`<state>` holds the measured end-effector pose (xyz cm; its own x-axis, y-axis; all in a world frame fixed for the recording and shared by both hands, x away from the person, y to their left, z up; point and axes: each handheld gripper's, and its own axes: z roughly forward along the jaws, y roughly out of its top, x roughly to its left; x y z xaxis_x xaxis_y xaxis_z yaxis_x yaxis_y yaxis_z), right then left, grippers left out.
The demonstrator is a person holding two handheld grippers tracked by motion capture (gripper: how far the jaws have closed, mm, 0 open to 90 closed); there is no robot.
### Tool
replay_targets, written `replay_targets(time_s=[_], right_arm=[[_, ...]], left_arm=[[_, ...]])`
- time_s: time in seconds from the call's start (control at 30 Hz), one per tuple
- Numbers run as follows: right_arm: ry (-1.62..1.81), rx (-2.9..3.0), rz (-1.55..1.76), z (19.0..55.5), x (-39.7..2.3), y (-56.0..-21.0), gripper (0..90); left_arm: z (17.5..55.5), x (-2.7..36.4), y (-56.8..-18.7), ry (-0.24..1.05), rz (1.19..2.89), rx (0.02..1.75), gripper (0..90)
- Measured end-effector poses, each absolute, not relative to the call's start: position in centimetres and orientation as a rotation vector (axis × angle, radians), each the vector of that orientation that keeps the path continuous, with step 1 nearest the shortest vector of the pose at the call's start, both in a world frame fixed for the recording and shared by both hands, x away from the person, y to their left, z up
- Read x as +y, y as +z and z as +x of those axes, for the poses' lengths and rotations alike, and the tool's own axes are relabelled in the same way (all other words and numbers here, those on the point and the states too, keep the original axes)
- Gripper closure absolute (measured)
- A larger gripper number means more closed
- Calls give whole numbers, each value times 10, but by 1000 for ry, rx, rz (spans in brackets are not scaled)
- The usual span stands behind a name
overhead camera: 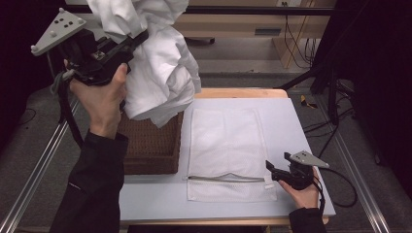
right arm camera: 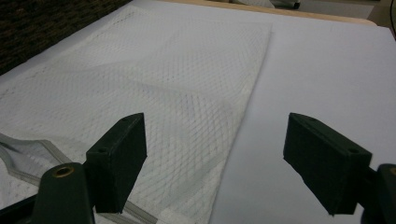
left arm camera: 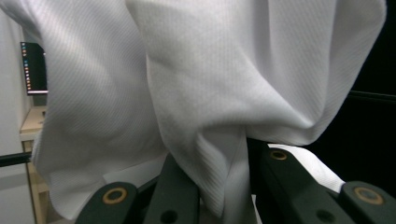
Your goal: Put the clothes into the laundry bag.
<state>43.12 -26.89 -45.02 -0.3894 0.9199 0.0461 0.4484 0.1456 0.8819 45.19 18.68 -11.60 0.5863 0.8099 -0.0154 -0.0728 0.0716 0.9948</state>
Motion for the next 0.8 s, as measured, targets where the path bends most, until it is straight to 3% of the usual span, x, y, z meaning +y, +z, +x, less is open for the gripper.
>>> replay_targets(time_s=[0.8], right_arm=[[1200, 1884, 1311, 429, -276, -448, 208]], left_arm=[[467, 92, -145, 616, 1463, 603, 815]])
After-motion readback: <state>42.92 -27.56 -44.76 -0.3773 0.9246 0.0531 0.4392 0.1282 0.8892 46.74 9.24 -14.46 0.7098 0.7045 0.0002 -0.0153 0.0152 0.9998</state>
